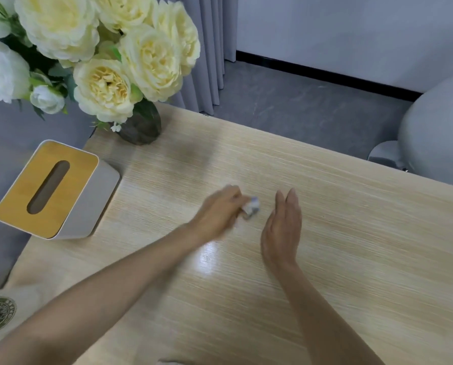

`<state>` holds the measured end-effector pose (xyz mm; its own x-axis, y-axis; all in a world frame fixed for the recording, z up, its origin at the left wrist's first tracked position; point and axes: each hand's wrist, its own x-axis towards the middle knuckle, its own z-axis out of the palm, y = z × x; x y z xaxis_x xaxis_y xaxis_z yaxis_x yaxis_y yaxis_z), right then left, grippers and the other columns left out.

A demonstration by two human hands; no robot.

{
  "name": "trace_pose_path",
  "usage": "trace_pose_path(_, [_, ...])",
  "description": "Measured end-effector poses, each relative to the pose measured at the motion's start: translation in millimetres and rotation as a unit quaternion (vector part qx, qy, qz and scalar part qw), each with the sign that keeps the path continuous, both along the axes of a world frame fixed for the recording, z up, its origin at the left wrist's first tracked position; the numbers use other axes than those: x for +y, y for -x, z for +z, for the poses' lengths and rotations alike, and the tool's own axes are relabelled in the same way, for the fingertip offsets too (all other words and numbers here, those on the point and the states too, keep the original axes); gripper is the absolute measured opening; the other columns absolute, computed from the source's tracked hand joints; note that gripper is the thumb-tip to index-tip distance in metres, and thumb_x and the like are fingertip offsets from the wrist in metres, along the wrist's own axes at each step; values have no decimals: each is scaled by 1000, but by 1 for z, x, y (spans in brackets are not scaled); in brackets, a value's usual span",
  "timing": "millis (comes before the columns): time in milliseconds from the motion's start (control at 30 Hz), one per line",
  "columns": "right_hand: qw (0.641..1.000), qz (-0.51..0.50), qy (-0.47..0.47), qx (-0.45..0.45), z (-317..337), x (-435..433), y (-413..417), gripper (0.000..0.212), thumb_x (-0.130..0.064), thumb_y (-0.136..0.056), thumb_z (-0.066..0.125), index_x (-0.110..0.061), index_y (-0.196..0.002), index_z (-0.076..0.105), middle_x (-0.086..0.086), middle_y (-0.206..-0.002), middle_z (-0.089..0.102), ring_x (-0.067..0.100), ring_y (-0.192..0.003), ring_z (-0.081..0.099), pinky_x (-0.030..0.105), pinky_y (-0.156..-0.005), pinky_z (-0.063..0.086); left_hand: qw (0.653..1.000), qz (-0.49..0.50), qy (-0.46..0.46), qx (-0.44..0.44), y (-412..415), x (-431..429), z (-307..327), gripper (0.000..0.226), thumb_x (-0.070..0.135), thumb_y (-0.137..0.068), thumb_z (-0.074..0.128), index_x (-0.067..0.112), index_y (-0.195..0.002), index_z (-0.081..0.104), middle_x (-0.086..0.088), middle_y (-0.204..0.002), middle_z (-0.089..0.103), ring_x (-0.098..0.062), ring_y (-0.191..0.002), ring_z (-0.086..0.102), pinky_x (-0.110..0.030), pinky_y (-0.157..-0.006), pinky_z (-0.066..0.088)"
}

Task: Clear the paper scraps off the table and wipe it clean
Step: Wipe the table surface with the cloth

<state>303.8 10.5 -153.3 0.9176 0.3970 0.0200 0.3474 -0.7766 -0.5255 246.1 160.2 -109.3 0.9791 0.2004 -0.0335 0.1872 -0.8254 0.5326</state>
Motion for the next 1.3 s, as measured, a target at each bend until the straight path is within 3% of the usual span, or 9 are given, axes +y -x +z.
trace_pose_path(100, [999, -10, 41, 1, -8, -13, 2, 46, -4, -99, 35, -5, -145, 33, 19, -155, 22, 28, -145, 15, 41, -119, 11, 969, 232, -74, -46, -32, 60, -3, 26, 18, -95, 48, 19, -117, 61, 2, -101, 52, -17, -99, 49, -24, -70, 34])
trace_pose_path(167, [999, -22, 47, 6, -8, -19, 3, 46, -3, -98, 36, -4, -144, 33, 19, -154, 23, 29, -145, 16, 42, -119, 10, 959, 261, -109, -34, -43, 68, -15, 29, 16, -95, 46, 18, -120, 61, -6, -102, 51, -27, -99, 46, -29, -70, 31])
trace_pose_path(400, [999, -25, 40, 14, 2, -10, 0, 48, -7, -100, 28, -5, -147, 25, 15, -158, 13, 25, -147, 7, 39, -120, 4, 997, -54, -3, -50, -1, -44, -29, 31, 6, -81, 55, 20, -107, 66, 0, -85, 51, -16, -83, 40, -28, -62, 35])
trace_pose_path(633, [996, -52, 55, 39, 6, 17, -2, 49, -17, -101, 27, -10, -150, 19, 14, -159, 8, 23, -148, 1, 37, -120, 1, 929, 366, 12, -50, -51, 100, -8, 30, 13, -96, 40, 4, -114, 62, -10, -127, 53, -26, -115, 48, -29, -91, 37])
trace_pose_path(767, [992, -43, 99, 66, 1, 24, 5, 51, -24, -102, 28, -12, -151, 17, 15, -159, 2, 27, -147, -4, 41, -119, -3, 950, 306, 32, -58, -55, 55, -24, 23, 13, -96, 42, 5, -103, 62, -1, -97, 59, -2, -80, 51, -14, -72, 36])
trace_pose_path(900, [990, -38, 125, 54, -2, 23, 5, 52, -26, -101, 28, -11, -151, 19, 16, -159, 3, 29, -147, -1, 43, -118, -1, 990, 67, 79, -93, -21, 5, -31, 30, 11, -96, 45, 19, -122, 60, 3, -123, 63, -11, -117, 53, -25, -106, 32])
trace_pose_path(1000, [990, -34, 128, 47, -5, 22, 7, 53, -28, -101, 26, -12, -151, 19, 16, -159, 3, 29, -147, -1, 44, -118, 0, 956, 228, 133, -126, -40, 57, -11, 27, 20, -95, 42, 15, -110, 63, -3, -108, 67, -20, -101, 61, -29, -88, 46])
trace_pose_path(1167, [990, -44, 127, 31, -3, 25, 9, 64, -37, -94, 8, -10, -149, 24, 18, -158, 9, 31, -147, 4, 45, -118, 3, 907, 413, 30, -81, -101, 142, -7, 25, 14, -95, 30, 13, -83, 52, -6, -84, 57, -18, -75, 51, -31, -65, 33])
trace_pose_path(1300, [990, -41, 129, 39, -2, 25, 8, 66, -38, -93, 8, -10, -149, 25, 18, -158, 9, 30, -147, 5, 46, -118, 4, 934, 356, 29, -4, -131, 119, -46, 36, 18, -99, 34, 15, -127, 55, -6, -142, 46, -24, -136, 34, -39, -109, 19])
